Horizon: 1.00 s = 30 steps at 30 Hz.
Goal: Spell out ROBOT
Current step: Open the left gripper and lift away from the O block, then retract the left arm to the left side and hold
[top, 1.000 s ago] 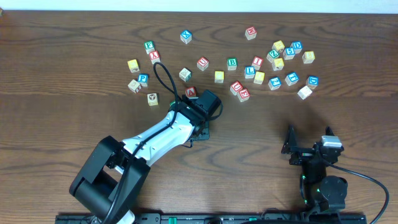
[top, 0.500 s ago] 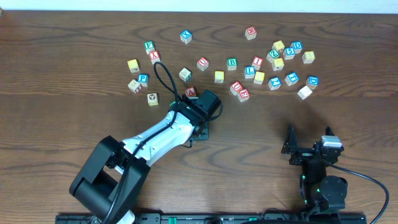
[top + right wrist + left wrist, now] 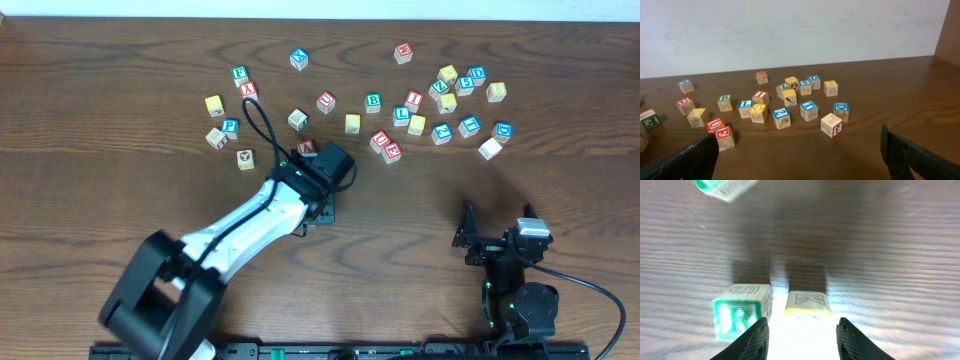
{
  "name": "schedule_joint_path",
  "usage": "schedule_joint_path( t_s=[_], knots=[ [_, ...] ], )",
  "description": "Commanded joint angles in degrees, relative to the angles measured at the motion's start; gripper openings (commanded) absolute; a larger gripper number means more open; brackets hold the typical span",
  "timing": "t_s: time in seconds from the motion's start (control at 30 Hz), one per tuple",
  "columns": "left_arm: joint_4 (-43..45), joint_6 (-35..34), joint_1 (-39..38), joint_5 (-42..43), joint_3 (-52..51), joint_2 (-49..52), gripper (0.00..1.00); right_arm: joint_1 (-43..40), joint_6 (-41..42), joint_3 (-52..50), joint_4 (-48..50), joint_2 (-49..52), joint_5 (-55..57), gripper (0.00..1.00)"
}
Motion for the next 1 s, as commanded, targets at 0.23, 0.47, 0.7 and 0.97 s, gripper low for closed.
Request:
schedule_joint_path(
  t_s=[0.23, 0.47, 0.7, 0.97],
  knots=[
    [-3.76, 6.84, 0.26, -1.66, 5.44, -19.32, 0.52, -0.35, 0.66, -0.07, -0.22, -0.31, -0.09, 0.99],
    [-10.54, 7.3, 5.42, -5.68, 5.44, -30.6, 0.56, -0.35, 0.66, -0.07, -0.22, -0.31, -0.09, 0.99],
    [-16.96, 7.48, 11.98, -5.64, 5.44, -34.05, 0.56, -0.35, 0.63, -0.07, -0.22, -0.31, -0.09, 0.99],
    [-17.84, 7.21, 12.85, -5.6, 5.44, -33.92, 0.56, -0.35, 0.66, -0.07, -0.22, -0.31, -0.09, 0.99]
  ],
)
